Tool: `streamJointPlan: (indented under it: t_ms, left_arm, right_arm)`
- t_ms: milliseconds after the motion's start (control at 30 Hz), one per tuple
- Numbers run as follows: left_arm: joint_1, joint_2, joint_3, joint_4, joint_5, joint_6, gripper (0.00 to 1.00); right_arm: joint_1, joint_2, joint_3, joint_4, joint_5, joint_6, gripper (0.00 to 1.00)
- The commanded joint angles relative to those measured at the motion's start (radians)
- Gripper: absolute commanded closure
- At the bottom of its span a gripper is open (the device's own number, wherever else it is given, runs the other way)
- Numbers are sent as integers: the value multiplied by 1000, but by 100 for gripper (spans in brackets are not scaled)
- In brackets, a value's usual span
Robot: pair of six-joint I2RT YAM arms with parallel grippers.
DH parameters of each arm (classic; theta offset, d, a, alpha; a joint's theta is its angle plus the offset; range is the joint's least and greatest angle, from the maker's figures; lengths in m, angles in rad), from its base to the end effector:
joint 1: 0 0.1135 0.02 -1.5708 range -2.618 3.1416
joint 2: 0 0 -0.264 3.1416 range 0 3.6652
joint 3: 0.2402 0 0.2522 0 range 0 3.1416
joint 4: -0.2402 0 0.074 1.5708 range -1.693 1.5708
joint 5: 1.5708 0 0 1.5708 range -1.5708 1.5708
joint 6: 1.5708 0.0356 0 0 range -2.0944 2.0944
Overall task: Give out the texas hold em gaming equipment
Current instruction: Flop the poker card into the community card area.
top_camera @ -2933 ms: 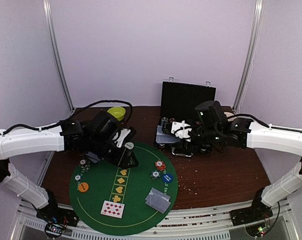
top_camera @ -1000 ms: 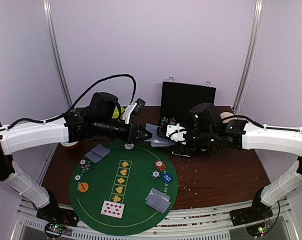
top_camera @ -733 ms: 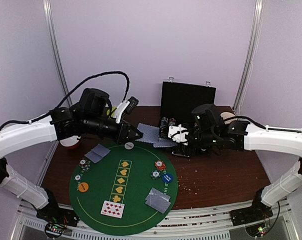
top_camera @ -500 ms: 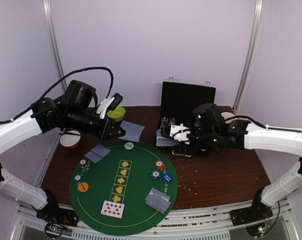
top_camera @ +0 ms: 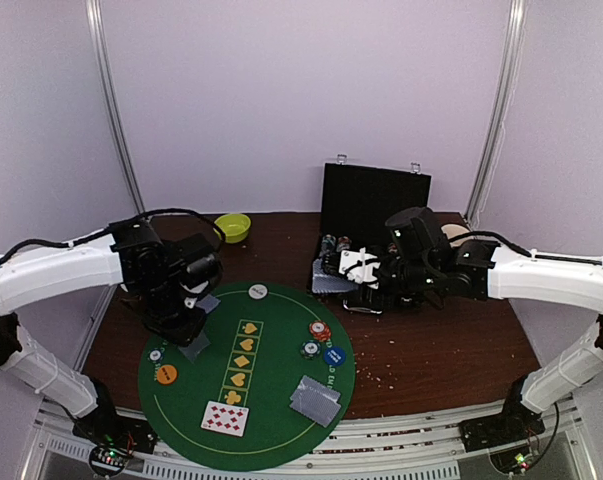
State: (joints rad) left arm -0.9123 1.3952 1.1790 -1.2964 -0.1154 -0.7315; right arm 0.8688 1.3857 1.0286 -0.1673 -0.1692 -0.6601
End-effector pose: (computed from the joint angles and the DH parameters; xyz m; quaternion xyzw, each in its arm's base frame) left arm 0.1454 -0.1813 0.2703 0.0884 0.9940 0.0180 0.0620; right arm 0.1997 0.2454 0.2890 -0.6279 0.5938 0.1247 0.4875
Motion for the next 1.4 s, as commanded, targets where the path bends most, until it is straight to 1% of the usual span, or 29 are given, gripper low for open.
streamJointPlan:
  t_ms: [0,167,267,367,500,600,700,800,833,933,967,1000,1133,1233,1300,1367]
  left_arm:
    - [-87,122,41,-50,-115,-54,100]
    - [-112,246,32,-41,-162,-45,100]
    - [-128,312,61,-36,-173,-31,100]
    - [-175,376,86,-1,-126,-11,100]
    - [-223,438,69,78,-4,23,100]
    - [-229,448,44,130,66,36,100]
    - [-229,445,35,173,103,43,99]
    - [-229,452,28,230,152,52,93]
    - [-229,455,21,256,176,58,89]
    - [-229,462,13,318,233,75,67]
    - [-229,461,15,328,243,78,61]
    - [-229,458,19,335,252,84,58]
    - [-226,417,38,347,279,103,51]
    - [-203,364,59,372,313,124,49]
    - [-164,317,41,392,316,129,48]
    - [-99,279,0,381,287,139,50]
  right_arm:
    - [-2,-9,24,-6,-11,-6,52]
    - [-4,-18,20,-10,-11,-4,52]
    - [-3,-17,16,-12,-13,-6,52]
    - [-3,-17,17,-13,-12,-3,52]
    - [-3,-17,16,-9,-18,-2,52]
    - [-2,-15,21,-14,-17,-6,52]
    - [-3,-15,20,-15,-17,-9,52]
    - [-3,-13,19,-14,-18,-9,52]
    - [-3,-13,18,-14,-19,-9,52]
    - [-4,-14,13,-11,-19,-8,52]
    - [-3,-14,13,-12,-19,-7,52]
    - [-3,-14,13,-12,-19,-7,52]
    - [-2,-17,10,-12,-17,-9,52]
    - [-3,-14,9,-9,-17,-9,52]
    - [-3,-9,13,-12,-18,-6,52]
    - [-2,-9,12,-13,-19,-6,52]
